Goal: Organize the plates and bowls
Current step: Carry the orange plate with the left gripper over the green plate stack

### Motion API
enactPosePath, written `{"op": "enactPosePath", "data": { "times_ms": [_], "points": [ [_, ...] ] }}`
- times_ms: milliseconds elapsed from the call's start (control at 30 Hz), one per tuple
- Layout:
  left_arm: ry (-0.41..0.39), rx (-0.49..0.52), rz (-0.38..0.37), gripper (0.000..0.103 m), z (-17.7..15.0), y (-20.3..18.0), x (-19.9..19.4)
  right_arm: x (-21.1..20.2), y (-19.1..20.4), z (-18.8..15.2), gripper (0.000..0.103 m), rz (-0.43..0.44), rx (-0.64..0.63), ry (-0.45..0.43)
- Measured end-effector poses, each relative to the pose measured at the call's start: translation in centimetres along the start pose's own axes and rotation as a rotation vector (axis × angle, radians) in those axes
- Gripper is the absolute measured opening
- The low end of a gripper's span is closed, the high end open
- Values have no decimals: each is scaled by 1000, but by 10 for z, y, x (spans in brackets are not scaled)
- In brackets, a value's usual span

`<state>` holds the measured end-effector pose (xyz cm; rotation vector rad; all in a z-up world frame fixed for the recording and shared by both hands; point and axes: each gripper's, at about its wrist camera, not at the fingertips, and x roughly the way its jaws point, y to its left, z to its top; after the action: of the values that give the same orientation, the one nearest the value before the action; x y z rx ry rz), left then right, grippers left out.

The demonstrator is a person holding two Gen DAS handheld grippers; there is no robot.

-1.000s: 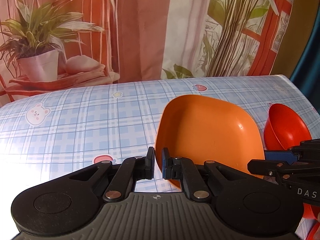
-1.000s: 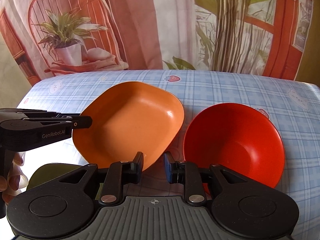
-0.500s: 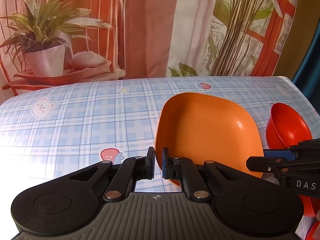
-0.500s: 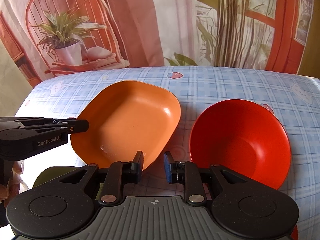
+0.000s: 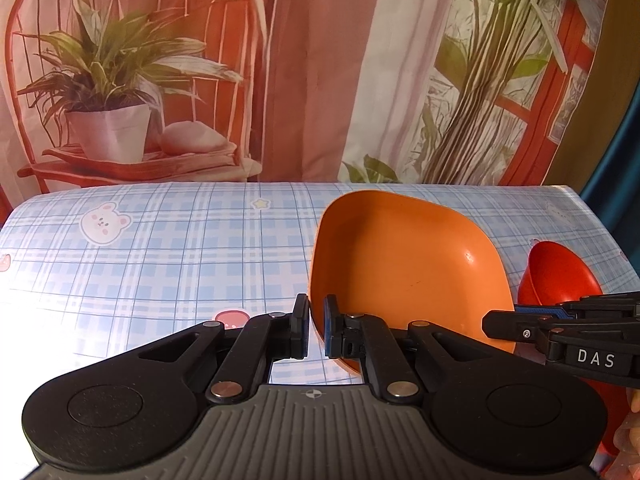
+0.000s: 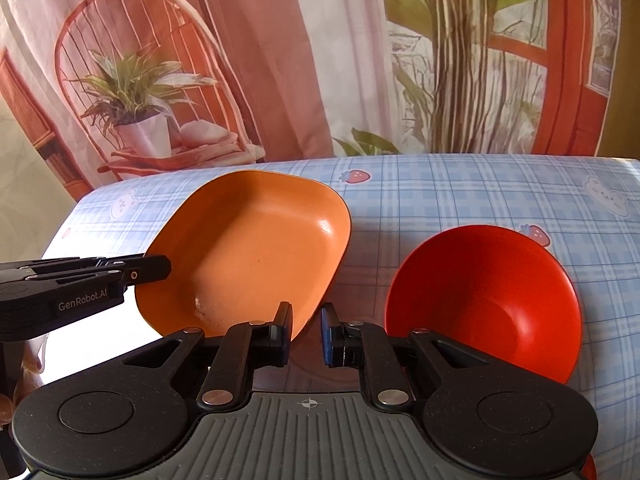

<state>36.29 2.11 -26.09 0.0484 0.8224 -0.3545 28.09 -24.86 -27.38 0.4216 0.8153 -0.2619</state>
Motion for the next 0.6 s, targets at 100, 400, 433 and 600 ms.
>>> {"op": "enactPosePath", "data": {
  "times_ms": [100, 400, 433, 600],
  "points": [
    [-24, 9, 9, 8, 2, -4, -14, -9, 4, 2, 13, 2, -36, -24],
    [-80, 16, 46, 10, -8, -23, -69, -39, 19, -2, 10, 26, -76, -75],
    [-83, 12, 49, 10, -11, -25, -75, -44, 20, -3, 10, 30, -82, -81],
    [-99, -14, 65, 11, -24, -36, -100, -68, 24, -12, 9, 50, -114, -108]
  ]
}}
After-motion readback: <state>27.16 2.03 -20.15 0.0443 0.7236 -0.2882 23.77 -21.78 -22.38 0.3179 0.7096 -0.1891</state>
